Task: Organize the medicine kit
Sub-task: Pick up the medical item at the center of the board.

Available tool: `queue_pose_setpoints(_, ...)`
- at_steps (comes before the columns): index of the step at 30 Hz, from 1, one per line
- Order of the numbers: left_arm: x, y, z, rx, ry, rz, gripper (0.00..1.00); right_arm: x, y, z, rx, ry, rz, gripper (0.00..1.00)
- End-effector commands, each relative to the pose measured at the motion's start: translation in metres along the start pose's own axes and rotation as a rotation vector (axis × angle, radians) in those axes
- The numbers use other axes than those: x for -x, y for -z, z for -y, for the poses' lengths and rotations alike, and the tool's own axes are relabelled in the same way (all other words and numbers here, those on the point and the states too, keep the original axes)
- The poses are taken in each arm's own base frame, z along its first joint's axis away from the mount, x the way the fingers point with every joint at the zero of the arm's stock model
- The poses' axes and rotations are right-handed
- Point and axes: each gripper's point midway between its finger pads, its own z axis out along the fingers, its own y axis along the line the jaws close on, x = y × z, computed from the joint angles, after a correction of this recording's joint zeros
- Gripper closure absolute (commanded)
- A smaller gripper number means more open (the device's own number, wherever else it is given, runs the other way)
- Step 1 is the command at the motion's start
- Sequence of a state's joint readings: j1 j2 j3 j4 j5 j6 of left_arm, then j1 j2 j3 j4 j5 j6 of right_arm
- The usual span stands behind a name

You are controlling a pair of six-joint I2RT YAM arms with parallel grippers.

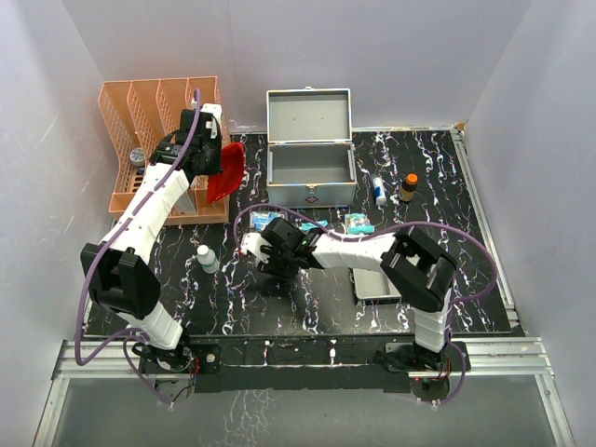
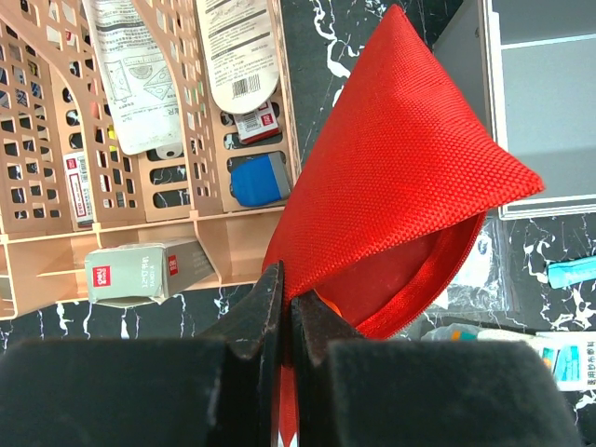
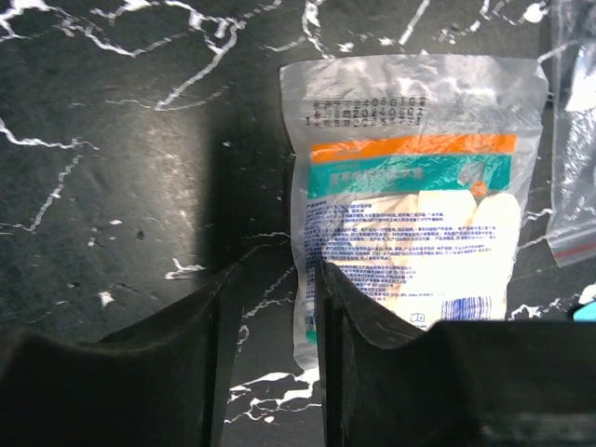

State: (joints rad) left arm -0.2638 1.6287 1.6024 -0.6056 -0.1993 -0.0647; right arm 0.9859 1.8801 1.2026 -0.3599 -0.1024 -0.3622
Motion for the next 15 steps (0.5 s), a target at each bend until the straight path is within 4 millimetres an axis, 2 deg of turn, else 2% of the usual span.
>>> queue_pose_setpoints(1,0.014,0.023,-0.004,-0.008,0.025,0.064,1.00,0.010,0.009,0.023,-0.052,-0.012,0.007,0.65)
queue_pose_setpoints(7,0.015,0.023,-0.003,-0.012,0.027,0.068,1.00,0.025,0.027,0.041,-0.080,-0.027,0.057,0.66)
queue_pose_setpoints(15,0.012,0.020,-0.002,-0.019,0.027,0.059,1.00,0.020,0.029,0.052,-0.074,-0.035,0.060,0.66)
